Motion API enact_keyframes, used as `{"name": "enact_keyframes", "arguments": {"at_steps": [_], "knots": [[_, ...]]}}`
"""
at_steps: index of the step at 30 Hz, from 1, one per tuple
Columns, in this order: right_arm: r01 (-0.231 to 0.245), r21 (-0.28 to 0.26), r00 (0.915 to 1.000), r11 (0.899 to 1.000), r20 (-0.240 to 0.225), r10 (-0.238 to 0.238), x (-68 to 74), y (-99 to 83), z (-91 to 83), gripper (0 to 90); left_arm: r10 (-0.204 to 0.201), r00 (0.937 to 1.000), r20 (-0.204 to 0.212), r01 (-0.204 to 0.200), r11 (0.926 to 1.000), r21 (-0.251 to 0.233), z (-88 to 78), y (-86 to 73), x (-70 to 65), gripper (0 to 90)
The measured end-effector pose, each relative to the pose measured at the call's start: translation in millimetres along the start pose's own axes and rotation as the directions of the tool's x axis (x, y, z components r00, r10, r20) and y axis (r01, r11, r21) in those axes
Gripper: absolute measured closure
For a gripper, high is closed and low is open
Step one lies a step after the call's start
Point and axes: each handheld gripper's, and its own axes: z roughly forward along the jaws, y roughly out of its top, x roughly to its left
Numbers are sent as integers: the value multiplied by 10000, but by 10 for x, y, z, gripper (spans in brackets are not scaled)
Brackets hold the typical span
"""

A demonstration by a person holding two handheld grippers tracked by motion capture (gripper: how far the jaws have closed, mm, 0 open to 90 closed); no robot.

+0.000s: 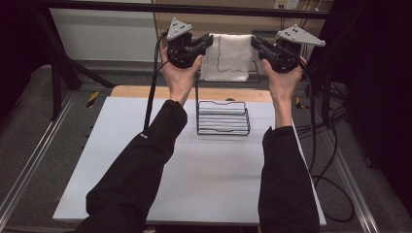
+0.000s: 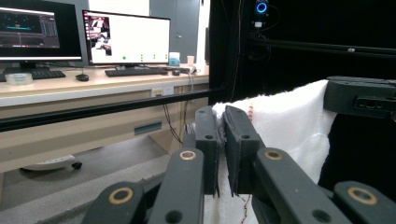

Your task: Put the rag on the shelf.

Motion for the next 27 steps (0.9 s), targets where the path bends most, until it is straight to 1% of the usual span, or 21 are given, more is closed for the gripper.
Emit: {"name": "enact_keyframes", "arguments": {"at_steps": [2,6,14,21,27], "knots": [[30,4,10000,10000,-22,-30,-4,-22,-5,845,1,10000,36,-1,10000,-16,5,-26,-1,844],[-27,128,10000,9999,-49,28,-14,-100,-7,844,13,10000,75,-15,9999,152,11,-99,-9,844],[23,385,9999,9993,-109,-19,2,-219,-32,844,60,9999,160,-65,9995,302,-24,-204,-37,844],[107,562,9999,9984,-115,-100,12,-280,-109,844,89,9993,367,-105,9991,411,-56,-305,-89,844],[15,633,9997,9980,-229,-1,32,-344,-193,843,143,9987,499,-169,9985,523,-92,-350,-121,844]]}}
